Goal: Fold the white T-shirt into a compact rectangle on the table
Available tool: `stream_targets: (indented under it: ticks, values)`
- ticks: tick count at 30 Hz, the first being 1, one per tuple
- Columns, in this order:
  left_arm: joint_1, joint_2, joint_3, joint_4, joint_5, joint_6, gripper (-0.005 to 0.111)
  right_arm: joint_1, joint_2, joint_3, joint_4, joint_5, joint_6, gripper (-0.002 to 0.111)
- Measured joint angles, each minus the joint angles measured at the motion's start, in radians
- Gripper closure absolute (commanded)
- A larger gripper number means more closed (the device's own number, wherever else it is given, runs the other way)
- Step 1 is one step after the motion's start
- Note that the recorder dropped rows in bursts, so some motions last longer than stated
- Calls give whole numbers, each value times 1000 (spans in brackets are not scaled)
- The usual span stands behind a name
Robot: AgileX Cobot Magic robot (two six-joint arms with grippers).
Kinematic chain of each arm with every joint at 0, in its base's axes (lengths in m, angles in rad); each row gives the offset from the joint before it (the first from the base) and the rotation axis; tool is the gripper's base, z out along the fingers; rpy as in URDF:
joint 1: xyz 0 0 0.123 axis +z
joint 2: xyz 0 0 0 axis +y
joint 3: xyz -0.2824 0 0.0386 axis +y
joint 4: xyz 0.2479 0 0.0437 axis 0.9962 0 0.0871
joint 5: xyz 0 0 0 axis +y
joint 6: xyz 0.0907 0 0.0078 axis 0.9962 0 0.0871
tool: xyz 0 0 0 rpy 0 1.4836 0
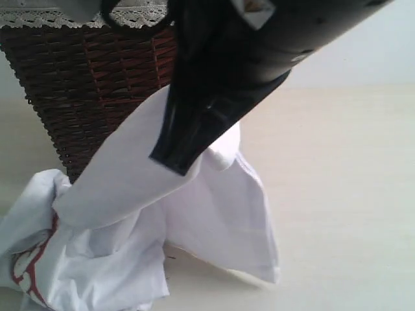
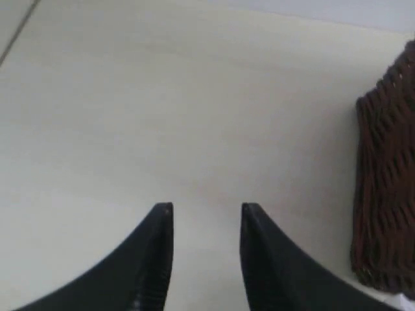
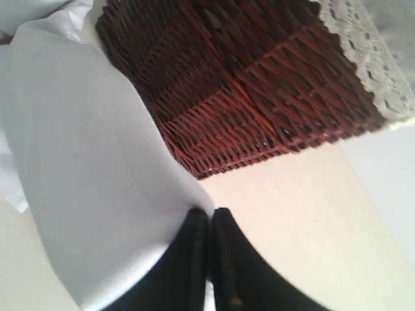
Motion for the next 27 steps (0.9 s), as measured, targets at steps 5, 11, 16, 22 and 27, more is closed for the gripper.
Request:
stream_targets:
  ticks: [5,11,16,22,27]
  values:
    - [0,0,23,-172,73,164,72,-21,-25,0,-45,41,16,108]
    - [0,0,25,-265,122,253,72,-182,-10,8,80,43,1,108]
    - [0,0,25,-279,125,260,72,-385,56,70,116,45,-21,108]
    - [0,0,25,-294,121,264,72,-596,174,160,234,47,-117,92]
    - [0,0,25,-298,115,264,72,-704,264,193,137,-17,-78,54]
